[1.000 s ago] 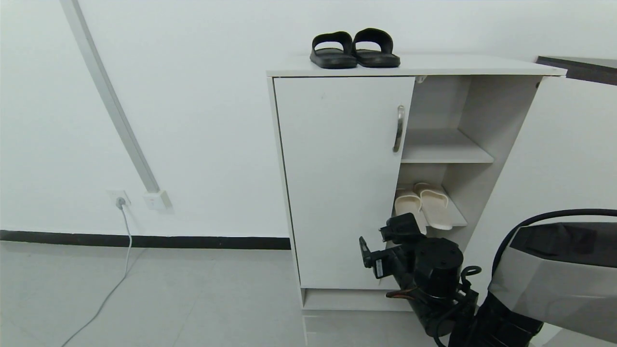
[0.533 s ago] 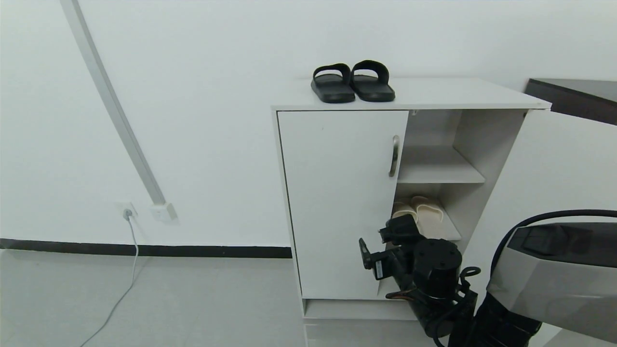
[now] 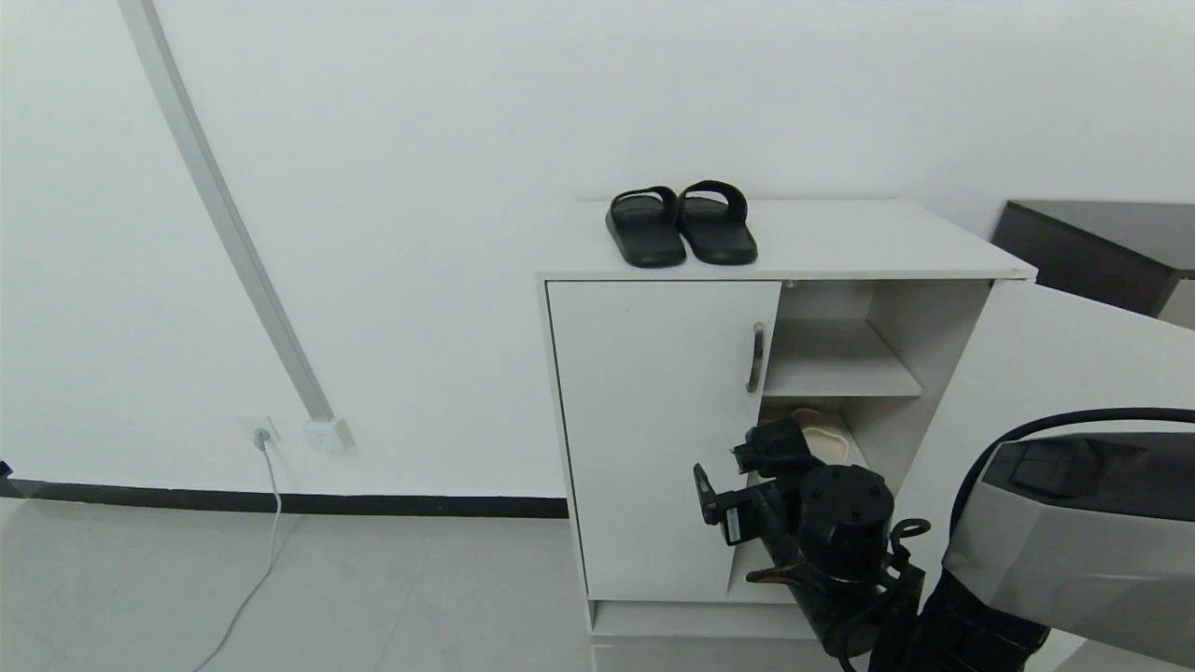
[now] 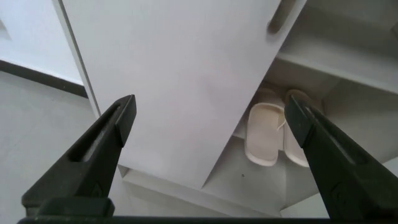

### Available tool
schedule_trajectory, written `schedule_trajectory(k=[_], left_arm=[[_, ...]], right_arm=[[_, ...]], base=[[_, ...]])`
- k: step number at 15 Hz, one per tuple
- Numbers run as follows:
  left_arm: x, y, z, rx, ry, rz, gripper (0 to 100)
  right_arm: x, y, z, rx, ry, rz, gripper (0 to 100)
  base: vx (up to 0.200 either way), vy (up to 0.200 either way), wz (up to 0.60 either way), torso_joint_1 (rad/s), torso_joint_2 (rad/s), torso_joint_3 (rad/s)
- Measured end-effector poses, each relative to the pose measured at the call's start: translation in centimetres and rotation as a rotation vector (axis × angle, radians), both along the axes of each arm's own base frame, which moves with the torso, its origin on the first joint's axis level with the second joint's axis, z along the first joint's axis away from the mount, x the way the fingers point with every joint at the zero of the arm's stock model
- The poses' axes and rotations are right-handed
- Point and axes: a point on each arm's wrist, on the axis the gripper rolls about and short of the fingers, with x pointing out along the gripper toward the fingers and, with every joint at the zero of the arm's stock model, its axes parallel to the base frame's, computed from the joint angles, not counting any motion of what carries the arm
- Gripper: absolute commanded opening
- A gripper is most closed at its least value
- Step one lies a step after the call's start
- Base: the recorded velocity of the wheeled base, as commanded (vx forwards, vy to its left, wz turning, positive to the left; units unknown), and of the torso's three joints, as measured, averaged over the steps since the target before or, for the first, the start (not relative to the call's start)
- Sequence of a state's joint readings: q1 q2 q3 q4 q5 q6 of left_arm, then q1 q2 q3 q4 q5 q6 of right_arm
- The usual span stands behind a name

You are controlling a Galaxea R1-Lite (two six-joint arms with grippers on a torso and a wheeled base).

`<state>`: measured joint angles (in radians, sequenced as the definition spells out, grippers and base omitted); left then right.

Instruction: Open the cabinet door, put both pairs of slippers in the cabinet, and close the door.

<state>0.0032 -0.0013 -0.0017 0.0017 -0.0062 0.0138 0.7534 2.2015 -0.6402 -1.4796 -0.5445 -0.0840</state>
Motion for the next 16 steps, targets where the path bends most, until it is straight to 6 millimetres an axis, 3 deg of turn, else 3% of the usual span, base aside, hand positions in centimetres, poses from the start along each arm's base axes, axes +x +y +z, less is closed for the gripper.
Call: schedule_trajectory(k=[13,16], left_arm=[[0.0,0.0,0.0,0.0,0.0,0.0,0],[0.0,0.0,0.0,0.001,0.0,0.0,0]], right_arm=[[0.0,-0.08,0.01,-0.037,-0.023,0.032,100],[0.28,0.78,0.38,-0.048,-0.022,0.088,100]], base=[[0.0,0.0,0.0,0.219,-0.53,-0.318],[0.0,0.0,0.0,0.266,-0.59,-0.334]])
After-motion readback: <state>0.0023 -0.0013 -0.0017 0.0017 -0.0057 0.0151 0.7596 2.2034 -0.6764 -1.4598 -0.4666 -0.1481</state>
